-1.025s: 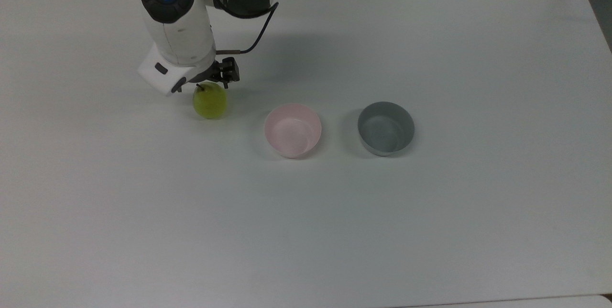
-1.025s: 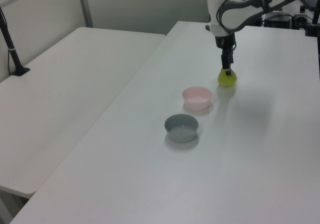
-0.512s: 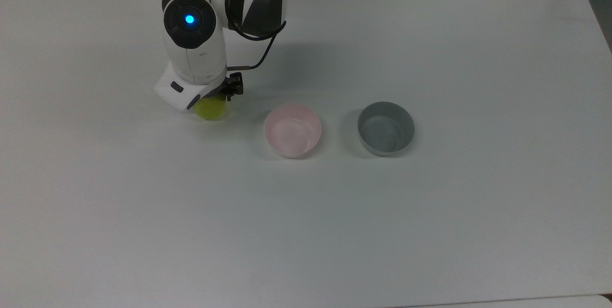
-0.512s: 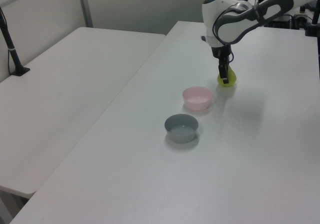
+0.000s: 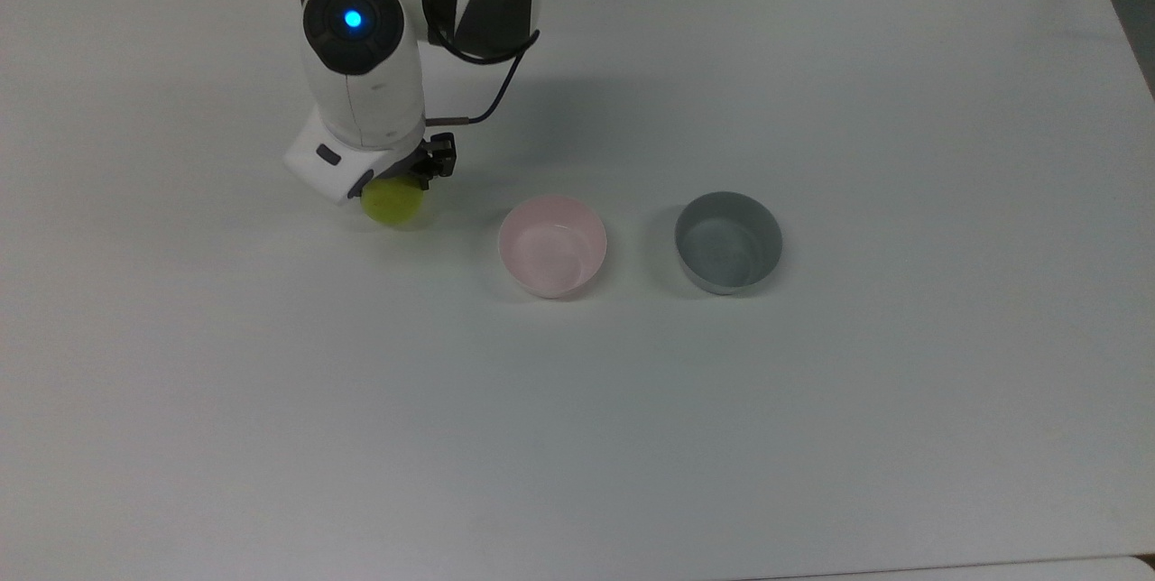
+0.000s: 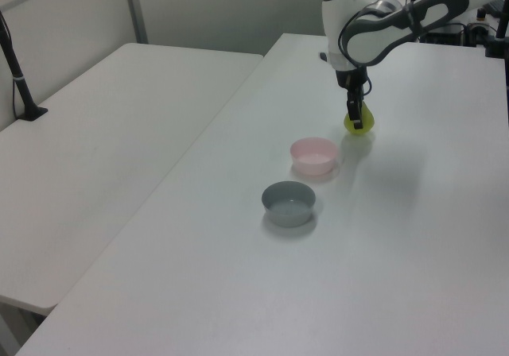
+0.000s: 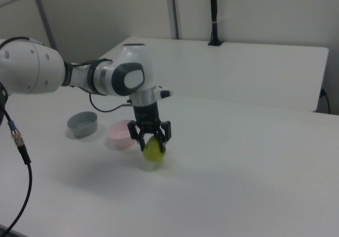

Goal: Place the pear in the bowl
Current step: 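Close the gripper on the pear and lift it, then carry the pear over the pink bowl and lower it in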

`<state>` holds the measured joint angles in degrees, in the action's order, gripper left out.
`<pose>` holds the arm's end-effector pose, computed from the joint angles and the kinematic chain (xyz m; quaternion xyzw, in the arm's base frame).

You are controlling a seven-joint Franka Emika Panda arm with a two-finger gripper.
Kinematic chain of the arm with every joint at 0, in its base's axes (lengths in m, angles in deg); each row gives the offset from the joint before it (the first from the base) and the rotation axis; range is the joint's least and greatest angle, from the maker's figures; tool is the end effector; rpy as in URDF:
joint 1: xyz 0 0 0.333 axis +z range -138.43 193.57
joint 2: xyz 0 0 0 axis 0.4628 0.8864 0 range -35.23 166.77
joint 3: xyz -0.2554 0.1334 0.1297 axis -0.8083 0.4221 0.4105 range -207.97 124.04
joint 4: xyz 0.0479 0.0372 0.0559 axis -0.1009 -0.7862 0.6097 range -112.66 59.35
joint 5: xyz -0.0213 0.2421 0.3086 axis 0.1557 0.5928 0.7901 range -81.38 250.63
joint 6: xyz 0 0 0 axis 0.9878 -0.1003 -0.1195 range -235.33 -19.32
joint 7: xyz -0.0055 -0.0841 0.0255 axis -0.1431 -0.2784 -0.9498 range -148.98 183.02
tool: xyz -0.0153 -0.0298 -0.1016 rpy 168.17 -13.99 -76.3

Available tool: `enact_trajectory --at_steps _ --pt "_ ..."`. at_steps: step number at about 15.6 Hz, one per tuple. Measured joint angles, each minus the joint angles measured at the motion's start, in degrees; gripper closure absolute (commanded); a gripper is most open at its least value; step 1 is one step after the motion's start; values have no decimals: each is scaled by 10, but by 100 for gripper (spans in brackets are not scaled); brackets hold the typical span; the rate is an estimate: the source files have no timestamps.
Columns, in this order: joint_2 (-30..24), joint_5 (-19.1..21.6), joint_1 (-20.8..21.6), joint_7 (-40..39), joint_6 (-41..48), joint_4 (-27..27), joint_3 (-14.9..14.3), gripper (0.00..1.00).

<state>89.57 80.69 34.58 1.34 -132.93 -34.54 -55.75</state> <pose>0.6398 -0.0665 0.3451 0.9892 0.0989 -0.0876 0.0635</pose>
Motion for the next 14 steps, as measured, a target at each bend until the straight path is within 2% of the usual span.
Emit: enact_trajectory --at_steps 3,8,11,14 --pt "-36 1 4 0 20 14 -5 72" --pt "-99 30 21 0 64 30 -15 72" --pt "-109 40 26 0 70 31 -15 72" --pt "-108 58 48 13 70 32 -14 71"
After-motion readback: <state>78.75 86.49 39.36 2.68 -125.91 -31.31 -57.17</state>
